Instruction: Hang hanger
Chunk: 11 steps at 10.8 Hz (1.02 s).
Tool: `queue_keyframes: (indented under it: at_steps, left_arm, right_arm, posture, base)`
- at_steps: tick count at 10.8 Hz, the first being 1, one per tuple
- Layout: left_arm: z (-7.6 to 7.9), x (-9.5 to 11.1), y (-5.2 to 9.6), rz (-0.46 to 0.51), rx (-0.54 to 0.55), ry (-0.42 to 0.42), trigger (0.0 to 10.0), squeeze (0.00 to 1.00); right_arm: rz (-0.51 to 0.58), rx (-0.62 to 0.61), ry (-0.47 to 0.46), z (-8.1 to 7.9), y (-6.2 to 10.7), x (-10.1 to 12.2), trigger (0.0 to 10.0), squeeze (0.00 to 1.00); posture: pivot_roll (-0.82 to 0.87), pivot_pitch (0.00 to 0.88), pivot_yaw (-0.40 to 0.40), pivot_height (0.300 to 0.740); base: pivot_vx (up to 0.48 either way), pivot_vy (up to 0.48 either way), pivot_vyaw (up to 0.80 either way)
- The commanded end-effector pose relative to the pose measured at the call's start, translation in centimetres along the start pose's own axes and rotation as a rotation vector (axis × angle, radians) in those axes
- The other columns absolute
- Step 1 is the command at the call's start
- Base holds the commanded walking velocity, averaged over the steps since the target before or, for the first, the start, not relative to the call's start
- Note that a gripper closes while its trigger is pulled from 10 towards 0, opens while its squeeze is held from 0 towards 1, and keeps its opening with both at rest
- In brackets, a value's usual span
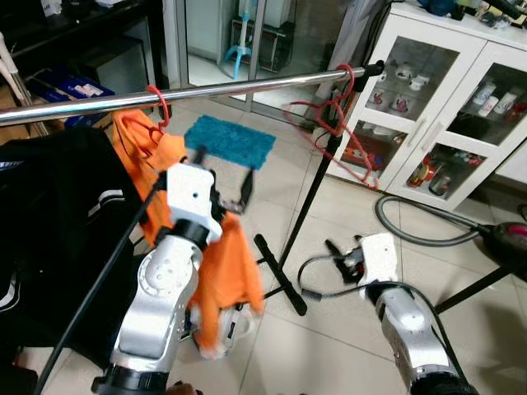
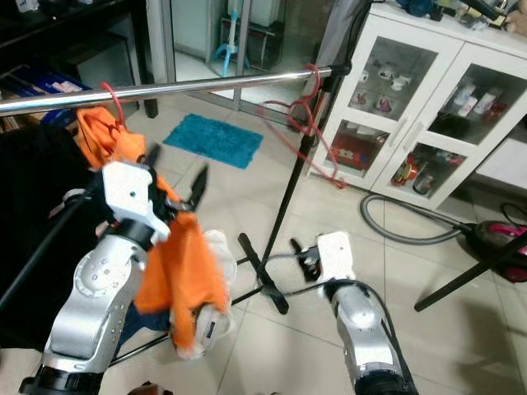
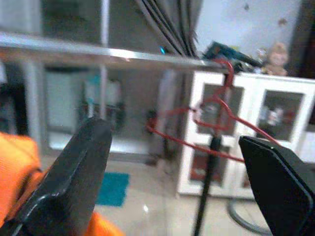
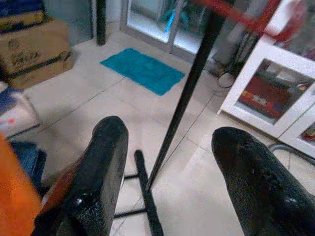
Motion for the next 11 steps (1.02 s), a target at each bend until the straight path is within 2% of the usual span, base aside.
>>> queue_keyframes:
  at_steps: [1,2,3,5,6,8,10,11]
  left_arm:
    - [-0.1,-1.3,-0.3,-0.057,-0.002,0.056,10.0,0.00]
    - [0.2,-1.8,-0.8,-0.073,-0.021,0.063,10.0,0.00]
    - [0.6,-2.1,-1.1,-0.080,-0.049,0.034,10.0,0.00]
    - [0.2,-2.9,-0.8,-0.095,-0.063,-0.005,10.0,0.00]
    - [-0.3,-3.5,0.0,-0.118,-0.049,-0.020,10.0,0.00]
    - [-1.1,-4.6,2.7,-0.165,-0.017,-0.011,10.0,0.00]
    - [-1.1,-4.4,1.8,-0.147,-0.021,-0.066,10.0,0.00]
    - [-0.8,-4.2,1.4,-0.132,-0.038,-0.075,10.0,0.00]
  right_arm:
    - [0.016,-0.034,-0.011,0.6,-0.2,0.3,10.0,0.00]
    - [0.020,-0.038,-0.004,0.6,-0.6,0.5,10.0,0.00]
    - [0.031,-0.072,-0.012,0.9,-0.9,0.8,10.0,0.00]
    - [0.044,-0.108,-0.048,0.9,-0.7,1.0,10.0,0.00]
    - [0.052,-0.102,-0.041,0.7,-0.3,0.9,10.0,0.00]
    - [0.034,-0.130,-0.041,1.4,2.2,-0.4,10.0,0.00]
    - [0.025,-0.142,-0.038,1.4,2.7,-0.7,10.0,0.00]
    - [0.032,-0.152,-0.059,1.3,2.8,-0.5,10.0,0.00]
  posture:
    - [0.07,0.000,-0.092,0.740]
    - [0.06,0.000,-0.087,0.740]
    - [0.05,0.000,-0.079,0.740]
    - [0.03,0.000,-0.060,0.740]
    - [0.02,0.000,-0.055,0.740]
    - [0.01,0.000,-0.052,0.740]
    - [0.00,0.000,-0.040,0.740]
    - [-0.01,0.000,-0.033,0.740]
  base:
    - [0.000,0.000,0.00]
    - [0.000,0.000,-0.80]
    - [0.000,0.000,-0.79]
    - [0.000,0.000,-0.78]
    - [0.000,0.000,-0.78]
    - [0.000,0.000,-0.78]
    - [0.000,0.000,-0.78]
    - [0.000,-0.465,-0.78]
Point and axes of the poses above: a point about 5 cm out from each wrist's last joint towards the gripper, its own y axis pointing back from the gripper into the wrist, its own x axis along the axis of the wrist's last joint, z = x × y, the point moved 2 cm from there along -y, pointing out of the wrist towards the gripper, and after that the axes turned 7 degrees about y, right-handed, at the moved point
